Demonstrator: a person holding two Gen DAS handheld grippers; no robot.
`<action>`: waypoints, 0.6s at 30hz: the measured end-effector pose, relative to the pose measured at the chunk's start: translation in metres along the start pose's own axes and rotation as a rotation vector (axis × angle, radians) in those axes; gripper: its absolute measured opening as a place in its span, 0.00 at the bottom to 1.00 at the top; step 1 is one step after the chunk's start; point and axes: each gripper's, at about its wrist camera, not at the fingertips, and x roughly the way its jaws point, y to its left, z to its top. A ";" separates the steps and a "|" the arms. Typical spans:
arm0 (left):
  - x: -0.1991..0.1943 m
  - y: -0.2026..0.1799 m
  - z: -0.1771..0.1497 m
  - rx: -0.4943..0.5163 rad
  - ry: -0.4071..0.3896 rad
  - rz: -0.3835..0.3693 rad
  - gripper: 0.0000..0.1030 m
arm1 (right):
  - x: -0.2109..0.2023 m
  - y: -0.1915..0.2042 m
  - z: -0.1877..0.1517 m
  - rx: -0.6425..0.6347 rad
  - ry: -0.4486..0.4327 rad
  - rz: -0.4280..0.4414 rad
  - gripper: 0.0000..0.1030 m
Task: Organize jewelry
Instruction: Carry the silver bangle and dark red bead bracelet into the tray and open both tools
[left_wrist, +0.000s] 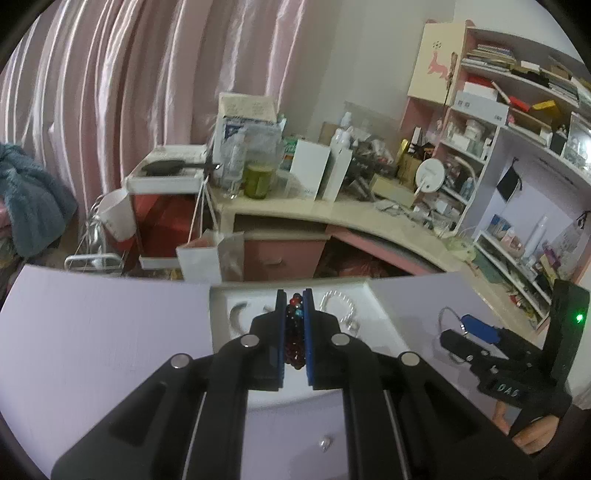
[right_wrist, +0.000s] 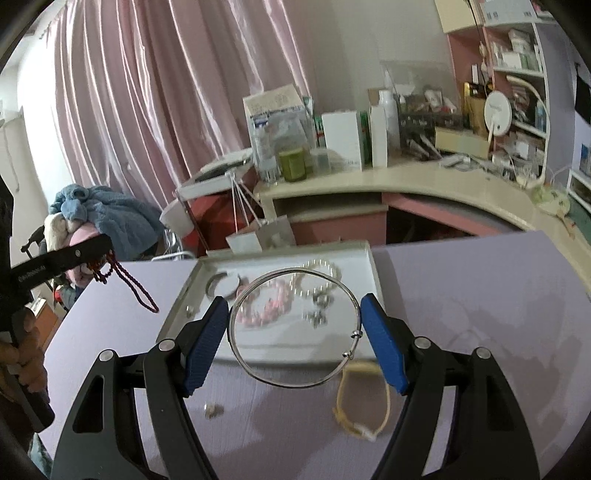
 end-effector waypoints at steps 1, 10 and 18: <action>0.001 -0.001 0.005 0.003 -0.005 -0.004 0.08 | 0.001 0.000 0.003 -0.002 -0.005 -0.001 0.73; 0.033 -0.010 0.020 0.026 0.019 -0.008 0.08 | 0.012 -0.005 0.008 0.002 -0.009 -0.008 0.73; 0.063 -0.007 0.006 -0.001 0.084 -0.010 0.08 | 0.020 -0.012 0.005 0.016 0.013 -0.019 0.73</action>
